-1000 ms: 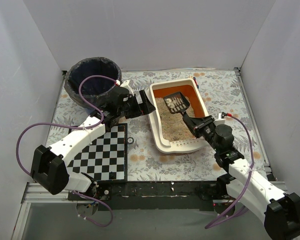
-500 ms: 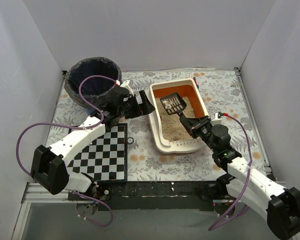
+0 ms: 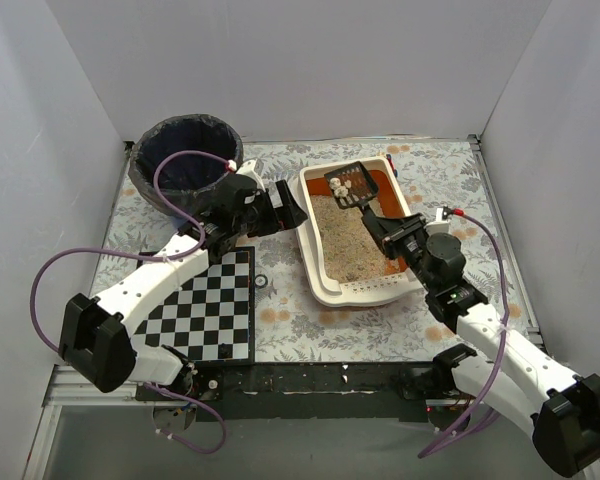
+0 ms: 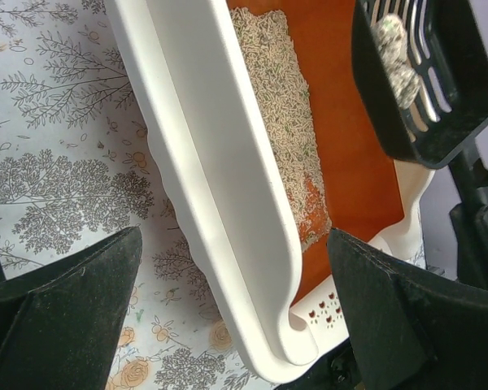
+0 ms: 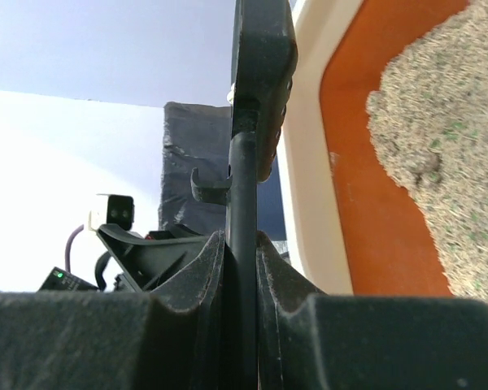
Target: Clean the litter box
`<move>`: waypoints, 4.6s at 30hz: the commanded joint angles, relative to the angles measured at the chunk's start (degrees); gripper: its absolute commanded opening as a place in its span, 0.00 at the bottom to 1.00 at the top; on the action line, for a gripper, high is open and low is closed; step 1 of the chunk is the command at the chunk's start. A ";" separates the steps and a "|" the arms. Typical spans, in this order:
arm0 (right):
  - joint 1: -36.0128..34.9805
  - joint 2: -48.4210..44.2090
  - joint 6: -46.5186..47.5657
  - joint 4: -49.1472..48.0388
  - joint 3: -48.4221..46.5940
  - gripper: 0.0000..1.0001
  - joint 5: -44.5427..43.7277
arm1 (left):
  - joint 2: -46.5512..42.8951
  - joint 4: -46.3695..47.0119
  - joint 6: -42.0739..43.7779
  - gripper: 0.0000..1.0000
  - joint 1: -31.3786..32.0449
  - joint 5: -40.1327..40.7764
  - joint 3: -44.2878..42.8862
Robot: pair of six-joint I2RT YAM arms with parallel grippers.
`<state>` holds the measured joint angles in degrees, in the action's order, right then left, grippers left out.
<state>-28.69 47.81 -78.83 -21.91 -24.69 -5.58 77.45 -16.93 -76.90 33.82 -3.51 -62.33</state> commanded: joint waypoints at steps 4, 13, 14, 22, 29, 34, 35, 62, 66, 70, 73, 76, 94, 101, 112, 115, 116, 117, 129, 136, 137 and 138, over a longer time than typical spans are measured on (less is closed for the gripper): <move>-0.23 6.84 1.13 -0.77 -12.91 0.01 2.15 | -6.34 -1.44 0.62 0.98 -0.07 6.05 2.12; -5.05 24.06 5.17 0.64 -34.34 0.01 9.88 | -11.79 -3.02 -0.79 0.98 -0.07 9.48 7.12; -5.85 26.26 5.78 0.90 -36.99 0.01 10.67 | -12.32 -3.28 -0.97 0.98 -0.07 10.09 7.30; -12.53 43.92 13.26 6.96 -62.20 0.01 13.39 | -17.24 -4.60 -1.58 0.98 -0.07 11.41 10.38; -17.19 62.02 28.07 17.24 -87.25 0.01 17.19 | -19.70 -6.54 -1.93 0.98 -0.07 13.35 11.70; -19.21 67.23 47.32 17.44 -94.15 0.01 19.02 | -20.32 -6.71 -1.76 0.98 -0.07 13.35 11.88; -19.21 67.24 50.06 16.21 -93.36 0.01 18.94 | -20.50 -6.71 -1.76 0.98 -0.07 13.35 11.96; -26.68 62.93 135.44 6.71 -80.34 0.01 6.99 | -23.05 -6.72 -1.49 0.98 -0.07 14.67 13.28; -26.68 62.23 131.83 4.78 -80.08 0.01 9.00 | -23.05 -6.80 -1.41 0.98 -0.07 14.76 13.11; -26.60 61.70 126.48 3.46 -80.86 0.01 9.81 | -23.22 -6.80 -1.32 0.98 -0.07 14.93 13.11; -26.68 61.26 123.48 2.66 -82.01 0.01 8.22 | -23.40 -6.80 -1.32 0.98 -0.07 14.93 13.20; -26.60 60.38 119.36 1.87 -81.92 0.01 7.69 | -23.22 -6.54 -1.23 0.98 -0.07 14.41 13.02; -21.68 58.72 68.23 29.94 -98.26 0.01 -6.20 | -22.52 -7.51 -1.41 0.98 -0.07 13.53 11.53; -5.61 48.09 45.01 43.27 -87.40 0.01 15.32 | -18.31 -5.40 -1.32 0.98 -0.07 8.96 9.07; -1.72 28.50 72.02 41.98 -55.33 0.01 -8.23 | -6.18 -1.44 -1.06 0.98 -0.07 3.78 0.55; -1.72 21.55 83.35 33.98 -45.48 0.01 -12.68 | -1.79 -1.44 -0.97 0.98 0.01 3.51 -2.79; -1.72 19.62 87.23 31.95 -42.93 0.01 -14.09 | -0.47 -1.27 -1.05 0.98 -0.07 3.33 -3.85; -1.72 18.21 92.48 30.10 -40.99 0.01 -14.97 | 1.28 -1.18 -1.23 0.98 0.01 1.68 -4.81; -1.81 28.55 120.05 27.71 -37.45 0.01 -13.83 | 14.56 -1.18 -2.11 0.98 -0.07 0.08 -15.98; -1.81 35.59 119.87 25.96 -37.45 0.01 -20.25 | 17.21 -1.44 -2.46 0.98 -0.07 -0.89 -17.22; -2.07 36.29 120.57 26.65 -37.45 0.01 -20.78 | 17.30 -1.35 -2.46 0.98 -0.07 -0.89 -17.13; -2.51 36.56 121.01 27.79 -37.54 0.01 -22.09 | 17.30 -1.44 -2.46 0.98 -0.07 -0.71 -17.04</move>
<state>-30.55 82.48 39.81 9.52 -60.86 -22.57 95.46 -18.44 -79.37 33.58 -3.46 -77.10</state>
